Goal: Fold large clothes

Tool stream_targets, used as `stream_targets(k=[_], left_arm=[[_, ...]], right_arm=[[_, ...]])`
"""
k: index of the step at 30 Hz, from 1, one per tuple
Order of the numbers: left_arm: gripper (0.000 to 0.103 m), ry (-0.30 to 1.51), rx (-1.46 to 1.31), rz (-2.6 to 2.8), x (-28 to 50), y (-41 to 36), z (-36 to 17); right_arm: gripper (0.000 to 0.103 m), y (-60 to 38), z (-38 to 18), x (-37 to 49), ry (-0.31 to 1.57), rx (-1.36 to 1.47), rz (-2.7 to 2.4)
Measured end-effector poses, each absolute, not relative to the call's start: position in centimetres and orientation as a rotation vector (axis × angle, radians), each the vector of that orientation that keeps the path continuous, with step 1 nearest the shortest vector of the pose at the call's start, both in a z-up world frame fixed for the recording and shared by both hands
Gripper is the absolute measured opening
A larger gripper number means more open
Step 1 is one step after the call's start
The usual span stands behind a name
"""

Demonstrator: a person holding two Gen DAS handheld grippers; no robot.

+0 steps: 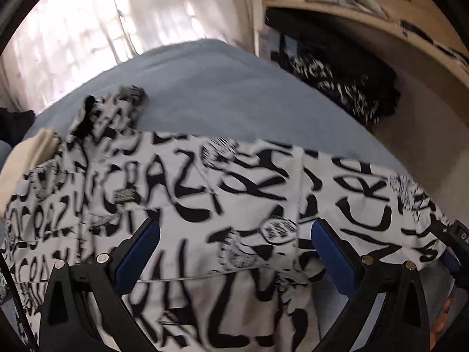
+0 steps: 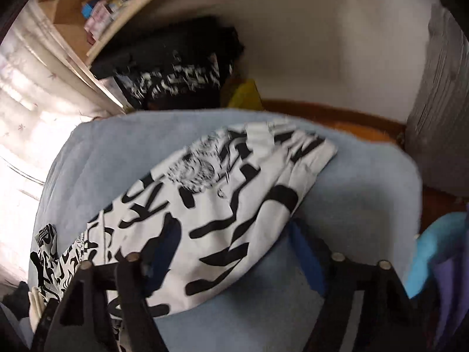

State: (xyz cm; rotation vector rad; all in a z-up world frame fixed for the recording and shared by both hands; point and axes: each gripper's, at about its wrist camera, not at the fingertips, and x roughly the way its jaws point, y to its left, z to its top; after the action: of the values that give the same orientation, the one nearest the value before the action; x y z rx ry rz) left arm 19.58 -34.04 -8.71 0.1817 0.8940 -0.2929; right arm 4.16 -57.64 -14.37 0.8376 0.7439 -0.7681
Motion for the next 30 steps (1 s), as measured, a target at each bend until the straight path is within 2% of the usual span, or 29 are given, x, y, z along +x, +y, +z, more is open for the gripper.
stream_targets(k=[3,4,5,6,8,9,13,16,20,25,30], left_arm=[[0.102,0.938,0.197,-0.318,19.8,-35.5,-10.7],[0.102,0.954,0.200,-0.325,19.8,-35.9,-11.3],[0.102,0.964,0.203,-0.328,19.8,-36.1,-11.6],[0.102,0.974,0.208,-0.329,19.8,-36.3,-11.9],[0.102,0.975,0.211,-0.329,19.7,-36.4,-12.0],[0.102,0.972,0.212,-0.329,19.7,-36.2,-11.9],[0.102,0.938,0.178,-0.307,19.7,-34.2,-10.2],[0.102,0.923,0.120,-0.274,19.9,-31.1,-8.8],[0.102,0.930,0.000,-0.192,20.1,-25.5,-7.6],[0.102,0.945,-0.103,-0.057,19.5,-17.0,-6.9],[0.102,0.930,-0.170,0.067,18.1,-9.1,-7.2]], right_arm=[[0.060,-58.7,-15.9,4.9,0.752,0.890,-0.764],[0.052,-59.1,-16.3,5.4,0.757,0.901,-0.774],[0.040,-59.3,-16.6,5.6,0.760,0.910,-0.786],[0.034,-59.5,-16.8,5.8,0.761,0.914,-0.800],[0.011,-59.7,-16.8,5.9,0.745,0.929,-0.811],[0.008,-59.7,-16.6,5.9,0.716,0.949,-0.786],[0.005,-57.6,-12.5,5.9,0.576,0.866,-0.697],[0.005,-53.7,-7.3,6.9,0.448,0.760,-0.504],[0.005,-47.0,-2.4,9.5,0.393,0.612,-0.255],[0.005,-38.2,-0.2,13.2,0.441,0.469,-0.026],[0.009,-29.4,-4.8,15.7,0.651,0.396,0.111]])
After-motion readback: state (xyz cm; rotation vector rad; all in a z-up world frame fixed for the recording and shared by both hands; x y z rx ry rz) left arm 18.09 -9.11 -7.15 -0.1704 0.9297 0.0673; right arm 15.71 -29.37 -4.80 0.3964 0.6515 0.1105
